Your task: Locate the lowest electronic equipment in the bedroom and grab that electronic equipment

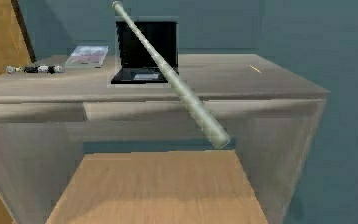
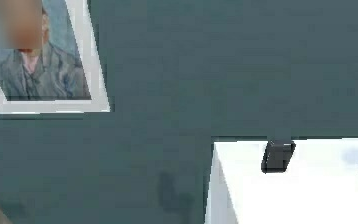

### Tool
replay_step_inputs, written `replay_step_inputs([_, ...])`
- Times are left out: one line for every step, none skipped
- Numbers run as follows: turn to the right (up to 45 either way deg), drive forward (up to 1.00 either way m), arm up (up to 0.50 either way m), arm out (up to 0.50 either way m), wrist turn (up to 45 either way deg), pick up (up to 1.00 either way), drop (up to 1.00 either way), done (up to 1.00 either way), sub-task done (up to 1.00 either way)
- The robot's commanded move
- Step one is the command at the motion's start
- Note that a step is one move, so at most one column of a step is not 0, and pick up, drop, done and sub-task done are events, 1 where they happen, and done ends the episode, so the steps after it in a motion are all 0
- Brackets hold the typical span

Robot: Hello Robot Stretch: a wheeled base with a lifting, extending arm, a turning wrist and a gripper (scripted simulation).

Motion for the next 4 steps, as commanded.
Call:
replay_step_inputs([-45.0,0.00,0.00,0.00,0.0,0.00,0.00,0.00,0.00])
replay_step_inputs([-36.0,0.00,0.00,0.00,0.0,0.00,0.00,0.00,0.00])
replay_step_inputs([0.0,1.00,0.00,0.00,0.0,0.00,0.00,0.00,0.00])
replay_step_inputs([0.0,1.00,0.00,0.00,0.0,0.00,0.00,0.00,0.00])
